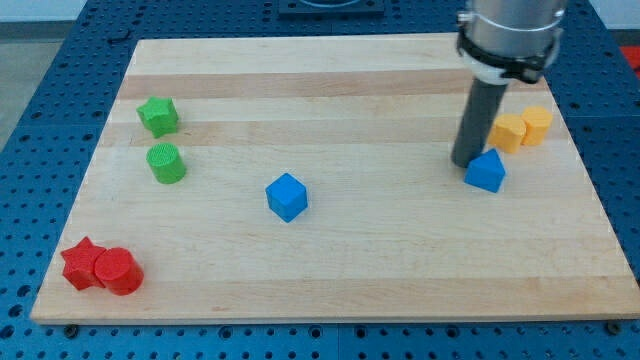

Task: Move the blue triangle closer to yellow heart

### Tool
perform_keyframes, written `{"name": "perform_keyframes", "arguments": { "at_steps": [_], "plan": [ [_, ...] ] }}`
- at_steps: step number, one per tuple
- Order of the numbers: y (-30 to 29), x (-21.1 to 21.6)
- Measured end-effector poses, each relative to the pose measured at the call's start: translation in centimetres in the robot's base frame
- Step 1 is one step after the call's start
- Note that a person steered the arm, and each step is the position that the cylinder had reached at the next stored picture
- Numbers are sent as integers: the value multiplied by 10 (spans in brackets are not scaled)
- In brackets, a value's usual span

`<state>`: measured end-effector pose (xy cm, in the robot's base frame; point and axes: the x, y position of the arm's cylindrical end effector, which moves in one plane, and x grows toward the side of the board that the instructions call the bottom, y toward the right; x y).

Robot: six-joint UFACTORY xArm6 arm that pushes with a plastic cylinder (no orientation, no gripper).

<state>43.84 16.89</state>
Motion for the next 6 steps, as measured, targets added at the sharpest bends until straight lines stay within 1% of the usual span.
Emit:
{"name": "perform_keyframes", "arguments": {
  "at_steps": [1,2,3,4,6],
  "plan": [
    [-3,0],
    [-40,7],
    [-56,31],
    [-50,62],
    [0,64]
  ]
}}
